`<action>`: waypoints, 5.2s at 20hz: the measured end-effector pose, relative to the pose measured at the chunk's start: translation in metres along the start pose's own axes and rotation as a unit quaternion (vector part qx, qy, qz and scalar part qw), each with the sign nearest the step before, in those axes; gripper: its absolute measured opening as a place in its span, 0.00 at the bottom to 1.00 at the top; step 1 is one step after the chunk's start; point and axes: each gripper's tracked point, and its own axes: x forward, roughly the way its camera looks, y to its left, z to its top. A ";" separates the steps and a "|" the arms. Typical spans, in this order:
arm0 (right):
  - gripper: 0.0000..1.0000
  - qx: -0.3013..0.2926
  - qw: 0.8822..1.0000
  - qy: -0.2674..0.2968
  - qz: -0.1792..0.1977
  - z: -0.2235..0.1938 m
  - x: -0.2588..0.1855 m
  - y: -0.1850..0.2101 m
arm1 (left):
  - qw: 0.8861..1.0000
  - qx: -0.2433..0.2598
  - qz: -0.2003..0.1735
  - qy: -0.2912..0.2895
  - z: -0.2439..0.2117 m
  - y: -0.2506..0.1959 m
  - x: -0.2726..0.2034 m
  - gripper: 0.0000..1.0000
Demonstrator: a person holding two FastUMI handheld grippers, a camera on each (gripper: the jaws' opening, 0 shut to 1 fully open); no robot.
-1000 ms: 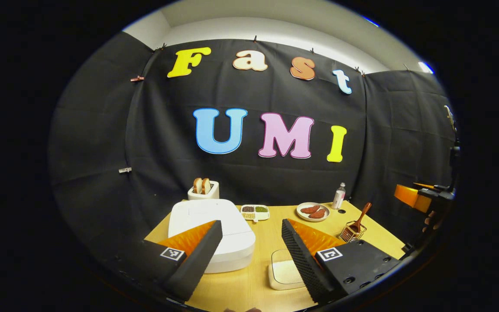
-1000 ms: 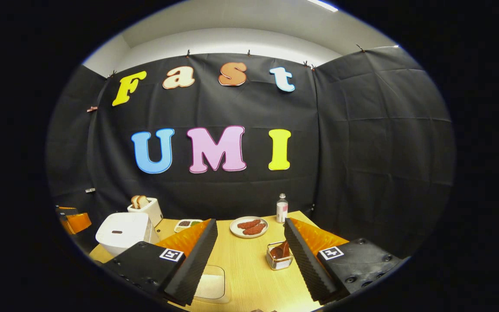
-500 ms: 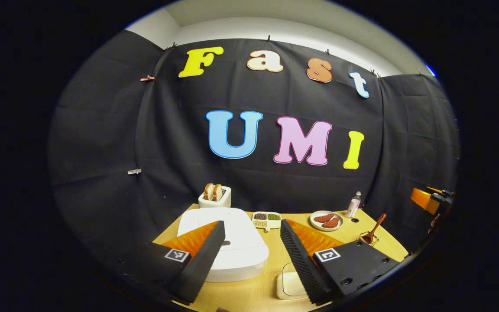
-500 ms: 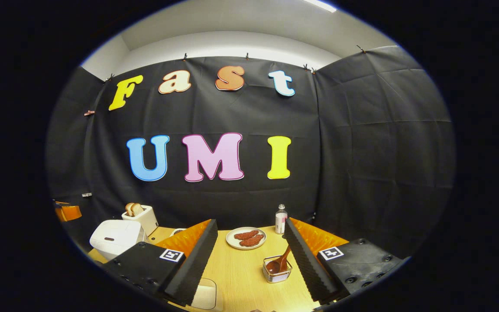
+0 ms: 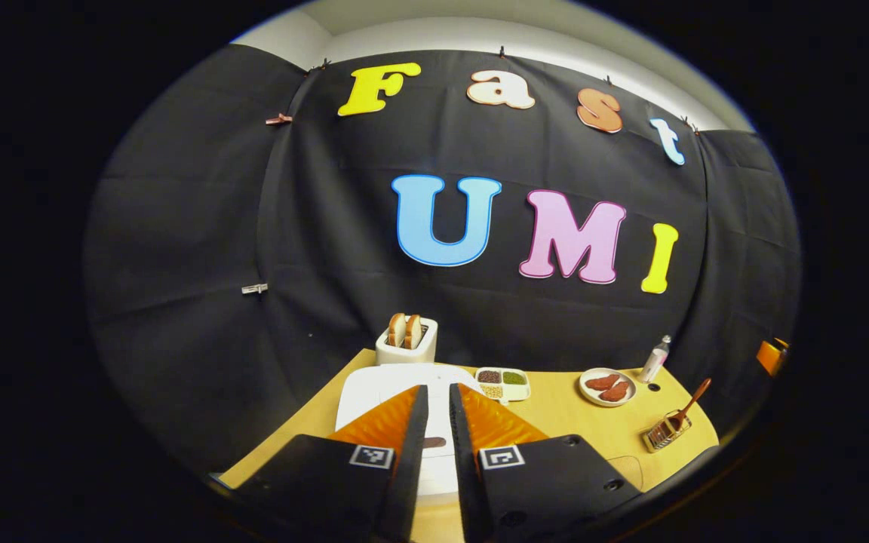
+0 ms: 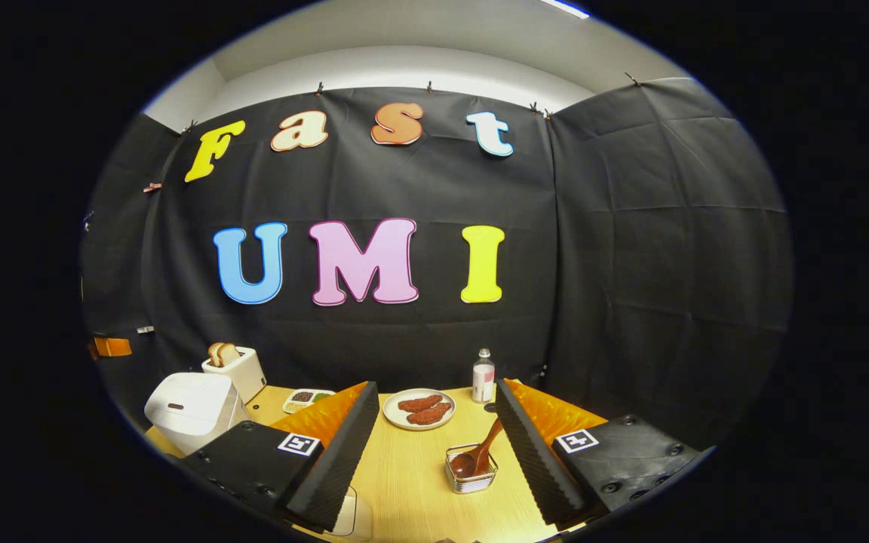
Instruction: Close the left gripper, press the button to open the rice cooker; take a wooden spoon from the chopstick holder with the right hand, scoop a spoonful of rice and pour it into the rice cooker, then put the wooden spoon back into the chopstick holder.
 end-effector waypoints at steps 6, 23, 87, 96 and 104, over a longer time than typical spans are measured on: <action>0.98 -0.011 0.999 0.027 -0.017 -0.020 -0.002 -0.020 | 0.996 0.002 -0.054 0.070 -0.042 -0.013 0.041 0.07; 0.97 -0.003 0.998 0.058 -0.017 -0.046 -0.015 -0.039 | 0.979 -0.004 -0.046 0.198 -0.136 -0.007 0.090 0.08; 0.18 0.145 0.935 0.325 0.008 -0.243 0.201 -0.082 | 0.995 -0.013 0.079 0.056 -0.107 -0.131 -0.124 0.96; 0.14 0.126 0.957 0.262 -0.014 -0.170 0.163 -0.077 | 0.998 -0.018 0.034 0.051 -0.115 -0.109 -0.132 0.96; 0.19 0.147 0.965 0.215 -0.020 -0.101 0.111 -0.049 | 1.000 -0.003 0.000 0.025 -0.105 -0.070 -0.146 0.96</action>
